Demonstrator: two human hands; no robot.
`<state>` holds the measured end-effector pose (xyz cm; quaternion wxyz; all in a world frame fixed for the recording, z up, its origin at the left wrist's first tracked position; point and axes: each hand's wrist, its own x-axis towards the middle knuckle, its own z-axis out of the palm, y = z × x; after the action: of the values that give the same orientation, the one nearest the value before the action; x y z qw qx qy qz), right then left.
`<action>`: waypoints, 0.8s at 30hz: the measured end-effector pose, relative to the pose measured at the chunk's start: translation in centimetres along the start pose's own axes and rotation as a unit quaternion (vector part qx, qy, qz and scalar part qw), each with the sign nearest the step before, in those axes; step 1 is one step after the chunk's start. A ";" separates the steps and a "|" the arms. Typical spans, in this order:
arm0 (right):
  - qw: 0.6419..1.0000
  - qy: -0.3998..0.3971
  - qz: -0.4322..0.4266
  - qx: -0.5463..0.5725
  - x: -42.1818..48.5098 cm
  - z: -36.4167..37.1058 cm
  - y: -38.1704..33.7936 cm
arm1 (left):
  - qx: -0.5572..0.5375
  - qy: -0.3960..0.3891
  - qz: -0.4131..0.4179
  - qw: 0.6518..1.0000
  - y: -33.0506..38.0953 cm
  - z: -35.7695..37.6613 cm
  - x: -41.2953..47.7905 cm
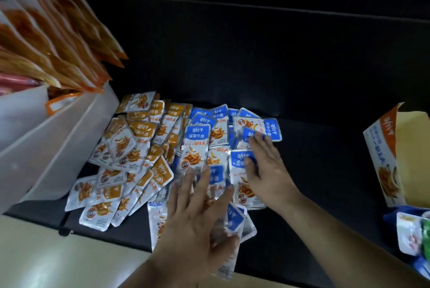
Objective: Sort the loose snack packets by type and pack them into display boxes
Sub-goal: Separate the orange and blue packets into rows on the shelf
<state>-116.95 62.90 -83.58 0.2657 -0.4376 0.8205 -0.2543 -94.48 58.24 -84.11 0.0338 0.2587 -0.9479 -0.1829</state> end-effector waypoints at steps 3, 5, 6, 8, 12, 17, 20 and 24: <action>0.999 0.020 -0.024 0.011 0.2 0.2 -0.1 | 0.018 -0.035 -0.026 0.999 -0.3 -0.6 1.2; 0.997 0.067 -0.017 0.040 0.3 0.3 -0.2 | 0.031 -0.071 -0.034 0.996 -0.7 -0.8 1.6; 0.995 0.082 -0.001 0.053 0.4 0.2 -0.2 | 0.032 -0.071 -0.030 0.997 -1.0 -0.9 1.8; 0.995 0.068 0.052 0.056 0.7 0.2 -0.3 | 0.032 -0.058 -0.024 0.998 -1.5 -1.0 2.3; 0.996 0.016 0.075 -0.044 2.0 0.2 -0.1 | 0.038 -0.032 -0.010 0.999 -1.9 -0.7 2.5; 0.999 0.030 0.034 -0.028 2.8 0.1 -1.0 | 0.015 -0.006 0.005 1.000 -1.7 -0.8 2.1; 0.997 0.063 0.014 0.034 2.0 0.0 -1.1 | 0.007 0.009 0.011 1.000 -1.5 -0.7 2.3; 0.993 0.076 0.023 0.088 0.0 -1.7 -0.5 | -0.015 0.020 0.017 1.000 -0.5 -1.2 3.5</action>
<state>-117.75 62.94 -82.04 0.2460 -0.3726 0.8227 -0.3518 -97.06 55.67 -83.26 0.0595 0.2457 -0.9484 -0.1914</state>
